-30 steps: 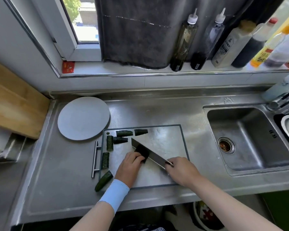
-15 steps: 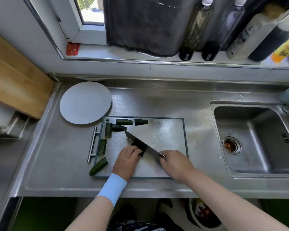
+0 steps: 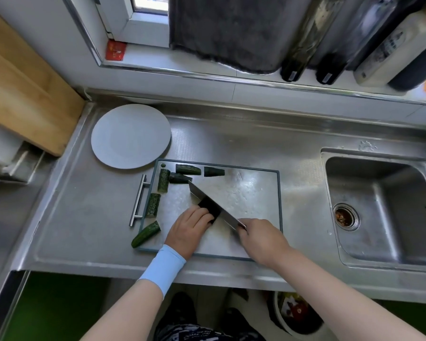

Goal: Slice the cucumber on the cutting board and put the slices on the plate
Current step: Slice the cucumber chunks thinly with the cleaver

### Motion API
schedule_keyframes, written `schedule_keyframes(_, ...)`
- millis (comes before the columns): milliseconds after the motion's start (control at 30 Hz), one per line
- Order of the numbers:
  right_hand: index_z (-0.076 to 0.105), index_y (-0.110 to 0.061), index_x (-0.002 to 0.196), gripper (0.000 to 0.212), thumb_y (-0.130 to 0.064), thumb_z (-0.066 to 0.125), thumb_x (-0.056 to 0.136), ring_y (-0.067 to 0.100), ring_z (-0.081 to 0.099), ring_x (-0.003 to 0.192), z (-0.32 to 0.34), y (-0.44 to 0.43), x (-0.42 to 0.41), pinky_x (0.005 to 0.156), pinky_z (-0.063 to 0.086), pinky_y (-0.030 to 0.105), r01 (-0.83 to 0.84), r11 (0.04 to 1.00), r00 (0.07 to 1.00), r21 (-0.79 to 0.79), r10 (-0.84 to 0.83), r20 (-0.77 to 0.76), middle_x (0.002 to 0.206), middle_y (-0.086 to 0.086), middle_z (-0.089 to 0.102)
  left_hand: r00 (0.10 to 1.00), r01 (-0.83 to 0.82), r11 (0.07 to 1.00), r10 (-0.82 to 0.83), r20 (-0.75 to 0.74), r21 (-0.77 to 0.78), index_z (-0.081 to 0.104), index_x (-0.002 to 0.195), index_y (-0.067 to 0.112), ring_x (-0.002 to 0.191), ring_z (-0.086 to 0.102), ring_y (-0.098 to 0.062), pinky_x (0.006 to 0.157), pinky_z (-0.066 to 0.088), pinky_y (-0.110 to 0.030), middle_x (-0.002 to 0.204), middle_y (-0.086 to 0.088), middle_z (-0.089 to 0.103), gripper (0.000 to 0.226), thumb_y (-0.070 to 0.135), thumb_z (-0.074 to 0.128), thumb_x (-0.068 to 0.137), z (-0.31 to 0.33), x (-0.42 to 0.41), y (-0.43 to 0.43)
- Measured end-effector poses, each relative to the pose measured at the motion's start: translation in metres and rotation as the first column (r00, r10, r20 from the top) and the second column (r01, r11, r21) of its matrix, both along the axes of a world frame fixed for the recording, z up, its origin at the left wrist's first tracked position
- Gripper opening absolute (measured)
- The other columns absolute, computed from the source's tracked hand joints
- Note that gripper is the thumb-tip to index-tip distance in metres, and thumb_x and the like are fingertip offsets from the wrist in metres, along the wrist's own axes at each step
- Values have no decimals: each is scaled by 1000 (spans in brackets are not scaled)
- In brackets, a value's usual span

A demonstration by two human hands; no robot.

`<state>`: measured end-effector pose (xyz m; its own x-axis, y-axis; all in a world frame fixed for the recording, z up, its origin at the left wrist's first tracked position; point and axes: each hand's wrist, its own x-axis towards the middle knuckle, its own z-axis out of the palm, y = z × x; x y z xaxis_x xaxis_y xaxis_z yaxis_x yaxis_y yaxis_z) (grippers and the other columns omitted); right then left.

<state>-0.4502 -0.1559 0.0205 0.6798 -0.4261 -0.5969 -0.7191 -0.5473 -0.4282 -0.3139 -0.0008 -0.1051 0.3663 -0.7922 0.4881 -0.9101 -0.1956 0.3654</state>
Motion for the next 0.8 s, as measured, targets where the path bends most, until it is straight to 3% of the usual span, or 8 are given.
schedule_keyframes(267, 51, -28, 74, 32, -31, 39, 103, 15, 49, 56, 26, 7, 15, 51, 33, 30, -35, 997, 997, -69, 39, 60, 66, -4, 59, 1000, 16, 1000, -17, -23, -9, 69, 100, 4, 99, 61, -30, 83, 52, -41, 105, -12, 66, 12, 8, 68, 89, -2, 1, -1)
schedule_keyframes(467, 61, -26, 93, 27, -30, 36, 103, 11, 44, 61, 35, 20, 16, 52, 32, 30, -99, 984, 993, -146, 106, 42, 73, -5, 59, 997, 37, 999, -38, -60, -19, 61, 110, 9, 101, 60, -30, 86, 51, -41, 107, -11, 65, 23, 10, 69, 89, -7, 4, 0)
schedule_keyframes(800, 60, -24, 90, 26, -29, 37, 103, 20, 51, 66, 39, 24, 18, 50, 30, 29, -108, 975, 994, -196, 106, -22, 77, -3, 58, 998, 24, 999, -26, -58, -47, 69, 104, 4, 102, 60, -29, 91, 50, -39, 106, -11, 66, 17, 8, 71, 87, -3, 2, 0)
